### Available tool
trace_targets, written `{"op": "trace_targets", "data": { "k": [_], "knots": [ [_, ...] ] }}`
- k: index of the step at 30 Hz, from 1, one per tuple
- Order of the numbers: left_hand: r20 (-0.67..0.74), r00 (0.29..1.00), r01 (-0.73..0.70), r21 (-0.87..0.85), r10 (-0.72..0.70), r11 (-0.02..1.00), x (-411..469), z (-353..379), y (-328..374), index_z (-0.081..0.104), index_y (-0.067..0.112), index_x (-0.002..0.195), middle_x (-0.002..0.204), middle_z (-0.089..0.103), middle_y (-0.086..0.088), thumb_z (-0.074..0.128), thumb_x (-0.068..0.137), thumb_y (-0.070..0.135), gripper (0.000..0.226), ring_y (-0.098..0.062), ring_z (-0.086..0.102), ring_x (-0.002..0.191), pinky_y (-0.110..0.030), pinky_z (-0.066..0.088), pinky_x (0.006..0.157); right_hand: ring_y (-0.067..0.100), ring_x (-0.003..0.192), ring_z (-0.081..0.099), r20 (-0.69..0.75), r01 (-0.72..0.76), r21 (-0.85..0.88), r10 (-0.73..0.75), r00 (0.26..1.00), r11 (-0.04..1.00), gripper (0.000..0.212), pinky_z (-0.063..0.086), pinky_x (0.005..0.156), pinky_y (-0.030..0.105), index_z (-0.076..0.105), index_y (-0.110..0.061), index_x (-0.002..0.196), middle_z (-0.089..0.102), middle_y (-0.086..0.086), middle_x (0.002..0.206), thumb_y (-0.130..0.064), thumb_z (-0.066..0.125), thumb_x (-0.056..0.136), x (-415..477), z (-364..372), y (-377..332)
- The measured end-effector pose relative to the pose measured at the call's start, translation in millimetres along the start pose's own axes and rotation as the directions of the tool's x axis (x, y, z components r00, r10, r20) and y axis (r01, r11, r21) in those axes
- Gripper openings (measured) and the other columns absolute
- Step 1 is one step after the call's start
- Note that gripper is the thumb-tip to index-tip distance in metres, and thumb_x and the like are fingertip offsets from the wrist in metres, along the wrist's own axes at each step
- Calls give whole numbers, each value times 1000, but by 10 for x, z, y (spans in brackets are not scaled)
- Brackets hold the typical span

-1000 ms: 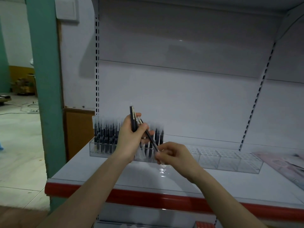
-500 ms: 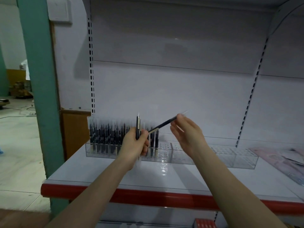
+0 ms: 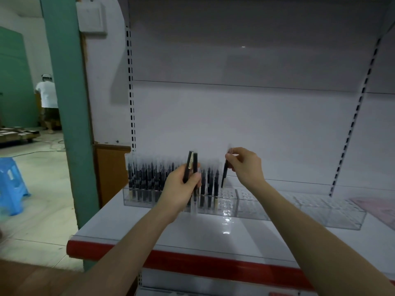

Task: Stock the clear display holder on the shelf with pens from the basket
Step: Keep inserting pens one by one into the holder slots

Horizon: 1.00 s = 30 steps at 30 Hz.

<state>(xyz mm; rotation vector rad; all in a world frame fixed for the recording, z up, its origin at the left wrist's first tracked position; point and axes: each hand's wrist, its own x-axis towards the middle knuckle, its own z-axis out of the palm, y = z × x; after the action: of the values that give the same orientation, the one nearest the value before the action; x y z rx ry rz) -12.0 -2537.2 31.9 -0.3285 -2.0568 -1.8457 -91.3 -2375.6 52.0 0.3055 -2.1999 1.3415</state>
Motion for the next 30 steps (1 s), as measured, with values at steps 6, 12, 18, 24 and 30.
{"op": "trace_targets", "data": {
  "k": [6, 12, 18, 24, 30],
  "knots": [
    [32, 999, 11, -106, -8, 994, 27, 5, -9, 52, 27, 108, 82, 60, 2, 50, 94, 5, 27, -12, 65, 81, -29, 55, 78, 23, 76, 63, 96, -38, -85, 46, 994, 996, 21, 54, 83, 38, 65, -2, 105, 65, 11, 84, -14, 52, 94, 49, 80, 140],
    [80, 997, 3, -119, 7, 993, 20, -23, -59, 39, 35, 126, 89, 61, -1, 51, 92, 4, 48, -16, 67, 82, -29, 57, 71, 30, 87, 66, 169, -72, -132, 94, 981, 989, 22, 53, 86, 44, 65, -1, 107, 68, 18, 97, -14, 53, 93, -7, 144, 286],
    [78, 997, 16, -145, -5, 989, 31, 9, -51, 31, 36, 136, 83, 60, -3, 51, 93, 4, 57, -23, 69, 83, -26, 56, 62, 19, 85, 57, 165, -113, -174, 142, 976, 978, 35, 47, 84, 30, 55, -1, 122, 67, 16, 103, -20, 55, 93, -53, 48, 196],
    [-154, 988, -28, -287, -17, 958, 75, 74, -4, 37, 24, 117, 84, 66, -12, 43, 97, 10, 25, -24, 71, 74, -36, 59, 68, 14, 77, 66, 145, -165, 198, 138, 980, 966, 14, 53, 76, 30, 61, -19, 87, 69, 1, 82, -31, 54, 92, -601, -161, -39],
    [-231, 973, -58, -276, -7, 960, 42, 210, -16, 35, 21, 111, 90, 65, -12, 44, 97, 12, 19, -19, 71, 70, -28, 58, 58, 9, 57, 60, 404, -398, 354, 245, 881, 846, 2, 50, 58, 19, 64, -9, 83, 64, 5, 70, -9, 65, 84, -844, -220, -16]
  ]
}}
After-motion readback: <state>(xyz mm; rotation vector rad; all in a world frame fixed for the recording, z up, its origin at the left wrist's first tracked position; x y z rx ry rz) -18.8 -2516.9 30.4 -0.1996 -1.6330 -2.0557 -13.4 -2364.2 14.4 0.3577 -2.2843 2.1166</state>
